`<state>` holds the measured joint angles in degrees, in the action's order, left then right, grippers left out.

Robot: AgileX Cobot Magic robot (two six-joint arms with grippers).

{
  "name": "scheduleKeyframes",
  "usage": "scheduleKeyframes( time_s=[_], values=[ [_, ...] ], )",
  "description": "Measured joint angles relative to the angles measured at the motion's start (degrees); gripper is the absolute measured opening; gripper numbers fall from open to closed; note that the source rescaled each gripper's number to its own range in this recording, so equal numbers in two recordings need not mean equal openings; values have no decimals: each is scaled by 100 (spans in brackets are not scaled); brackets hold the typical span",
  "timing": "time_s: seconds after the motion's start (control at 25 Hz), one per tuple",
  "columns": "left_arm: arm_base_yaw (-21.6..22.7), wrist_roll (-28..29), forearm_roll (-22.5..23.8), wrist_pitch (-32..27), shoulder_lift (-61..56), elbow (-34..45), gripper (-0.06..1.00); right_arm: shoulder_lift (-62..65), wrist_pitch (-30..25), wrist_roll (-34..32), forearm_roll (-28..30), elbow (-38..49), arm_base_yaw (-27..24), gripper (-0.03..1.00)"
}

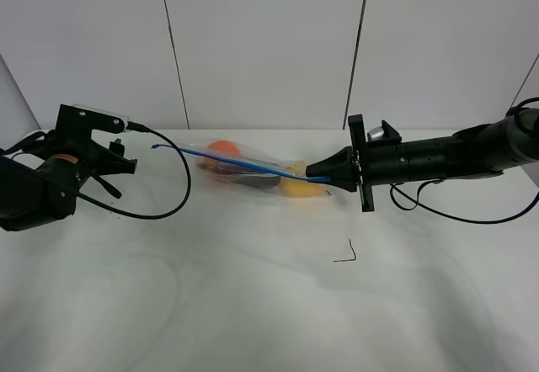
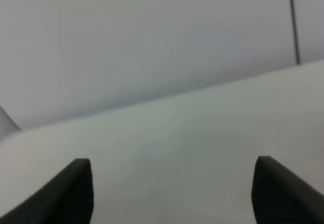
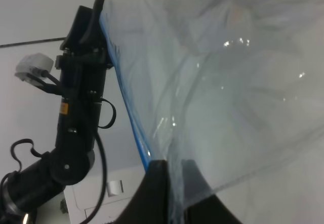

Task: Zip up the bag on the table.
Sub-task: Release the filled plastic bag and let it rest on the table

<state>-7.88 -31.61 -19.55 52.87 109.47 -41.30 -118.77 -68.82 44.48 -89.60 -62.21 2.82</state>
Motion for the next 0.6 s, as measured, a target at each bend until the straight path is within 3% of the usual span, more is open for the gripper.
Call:
scheduleKeyframes(
  time_s=[0.28,0.52,0.6],
  values=[
    [267,40,0,-2690,-182,-733,91,0,0,-17,-26,0,0,0],
    [659,401,-12,-6438,-182,-1988,91,0,0,-17,-26,0,0,0],
    [712,564,10,-7367,-182,-2421,91,0,0,-17,-30,0,0,0]
  ],
)
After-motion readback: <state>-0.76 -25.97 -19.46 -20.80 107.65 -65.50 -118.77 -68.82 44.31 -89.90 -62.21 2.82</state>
